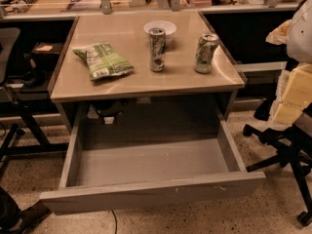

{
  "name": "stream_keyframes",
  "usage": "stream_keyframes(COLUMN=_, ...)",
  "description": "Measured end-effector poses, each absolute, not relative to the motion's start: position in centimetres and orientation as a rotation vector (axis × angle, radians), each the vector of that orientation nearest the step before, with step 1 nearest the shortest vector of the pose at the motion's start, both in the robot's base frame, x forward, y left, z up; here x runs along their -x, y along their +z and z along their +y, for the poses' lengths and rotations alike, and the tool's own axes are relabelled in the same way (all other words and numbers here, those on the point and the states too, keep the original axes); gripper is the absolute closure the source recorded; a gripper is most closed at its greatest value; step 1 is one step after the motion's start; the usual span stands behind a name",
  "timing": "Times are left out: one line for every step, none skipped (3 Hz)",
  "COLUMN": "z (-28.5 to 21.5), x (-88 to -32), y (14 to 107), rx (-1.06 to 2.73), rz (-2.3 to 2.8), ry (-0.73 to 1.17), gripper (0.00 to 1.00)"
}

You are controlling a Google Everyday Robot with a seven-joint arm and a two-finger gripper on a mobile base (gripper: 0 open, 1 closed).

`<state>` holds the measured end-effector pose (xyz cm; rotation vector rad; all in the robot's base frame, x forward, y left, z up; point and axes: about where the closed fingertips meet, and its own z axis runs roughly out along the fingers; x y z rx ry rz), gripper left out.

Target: Place green jalapeno chip bag into top drawer

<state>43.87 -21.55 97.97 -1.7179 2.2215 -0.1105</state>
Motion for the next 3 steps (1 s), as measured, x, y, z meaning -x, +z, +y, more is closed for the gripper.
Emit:
stream_keyframes(z=-21.4, x=-44.0, y=98.0, rx=1.719, rz=2.218, ry=-0.113, gripper=0.00)
stream_keyframes(z=-18.6, x=-45.9, y=97.8, rx=1.806, rz=2.181, ry=-0.122, gripper=0.00)
stream_keyframes(z=-14.6, x=-48.5, y=97.3, rx=1.915, rz=2.131, ry=-0.137, gripper=0.00)
